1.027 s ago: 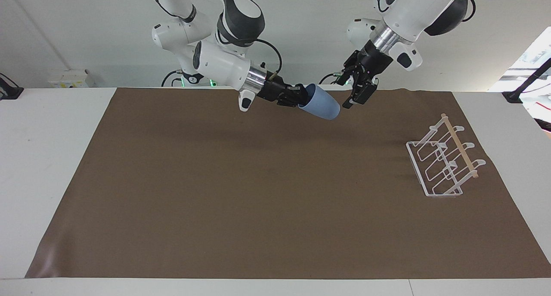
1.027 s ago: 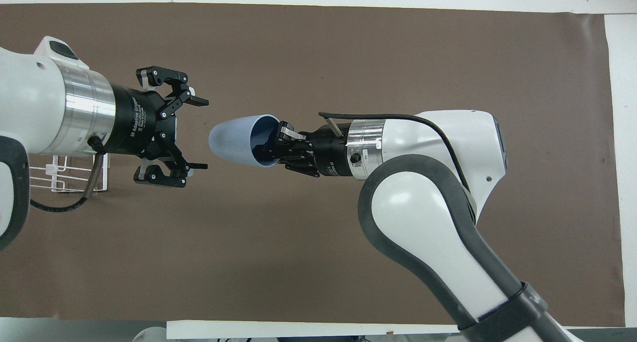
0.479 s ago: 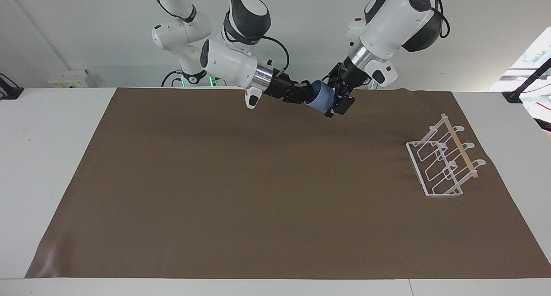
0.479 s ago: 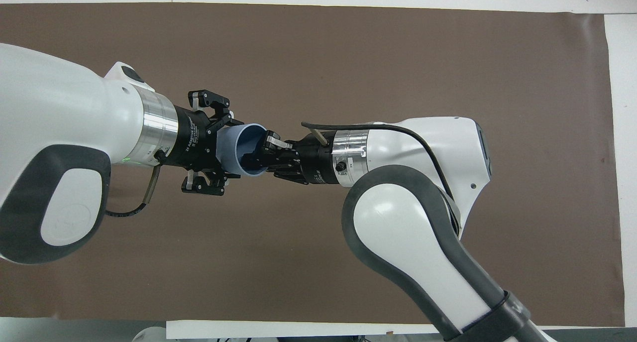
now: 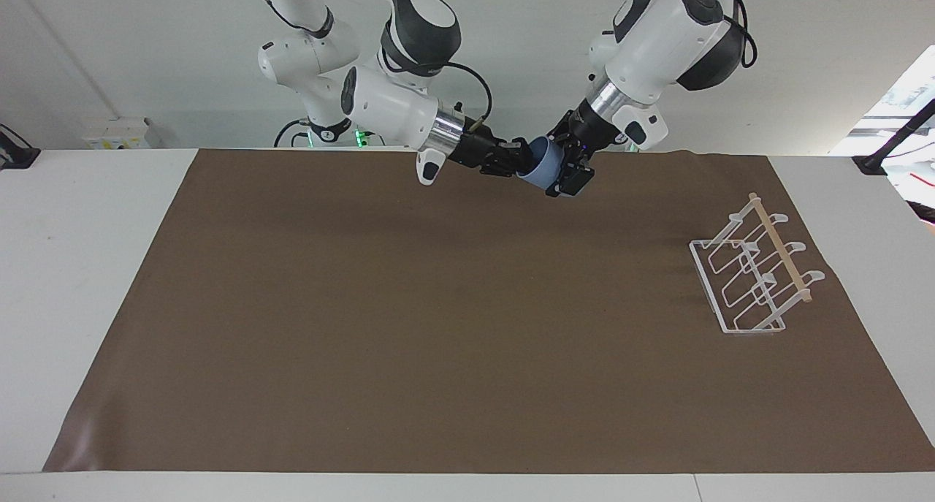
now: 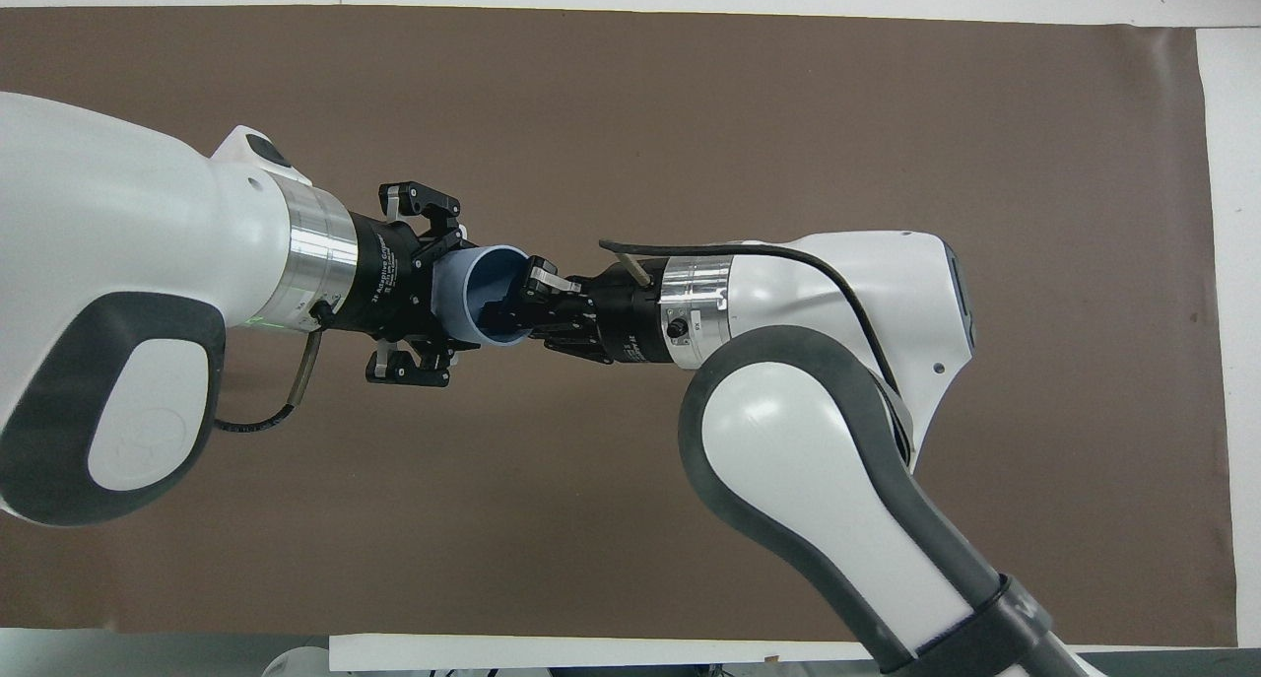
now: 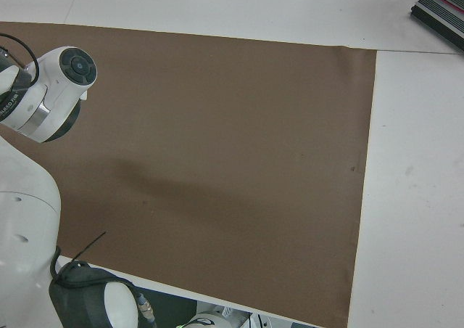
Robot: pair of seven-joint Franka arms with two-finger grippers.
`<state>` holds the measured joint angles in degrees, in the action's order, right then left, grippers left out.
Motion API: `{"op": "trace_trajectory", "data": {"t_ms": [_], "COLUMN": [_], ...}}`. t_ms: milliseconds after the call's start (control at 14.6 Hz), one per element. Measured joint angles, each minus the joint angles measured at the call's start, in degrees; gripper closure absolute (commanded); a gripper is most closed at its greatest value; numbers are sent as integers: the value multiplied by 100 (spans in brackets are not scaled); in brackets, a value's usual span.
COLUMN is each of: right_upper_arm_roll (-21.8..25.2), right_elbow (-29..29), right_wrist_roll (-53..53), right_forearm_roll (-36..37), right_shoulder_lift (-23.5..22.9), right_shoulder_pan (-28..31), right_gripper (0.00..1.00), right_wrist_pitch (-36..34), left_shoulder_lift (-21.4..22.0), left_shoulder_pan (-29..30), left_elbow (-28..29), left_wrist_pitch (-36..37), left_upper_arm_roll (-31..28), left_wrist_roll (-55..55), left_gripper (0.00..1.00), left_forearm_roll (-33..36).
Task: Hang cup on cup holder
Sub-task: 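Release the cup from the right gripper and withdraw it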
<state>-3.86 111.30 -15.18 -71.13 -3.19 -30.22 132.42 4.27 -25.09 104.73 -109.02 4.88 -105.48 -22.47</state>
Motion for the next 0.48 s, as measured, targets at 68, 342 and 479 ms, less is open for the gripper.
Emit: {"op": "trace_trajectory", "data": {"t_ms": [68,342,479], "right_upper_arm_roll": [1,52,120], "right_elbow": [-24,-296,-467], "right_wrist_roll": [0,5,270], "right_forearm_roll": [15,459,880], "right_shoulder_lift": [2,246,380], "right_shoulder_pan": [14,994,2059], "right_gripper": [1,1,1], "right_wrist_pitch": [-3,-809,-1982], "left_shoulder_lift": [2,-23,-30], "left_shoulder_pan": [-1,270,512], "left_elbow": [-18,16,36], "left_wrist_pitch": [-24,189,208], "left_upper_arm_roll": [0,-69,-88], "left_wrist_roll": [-3,-59,-45], "left_gripper": [100,100,100], "left_forearm_roll": [-1,523,961]}}
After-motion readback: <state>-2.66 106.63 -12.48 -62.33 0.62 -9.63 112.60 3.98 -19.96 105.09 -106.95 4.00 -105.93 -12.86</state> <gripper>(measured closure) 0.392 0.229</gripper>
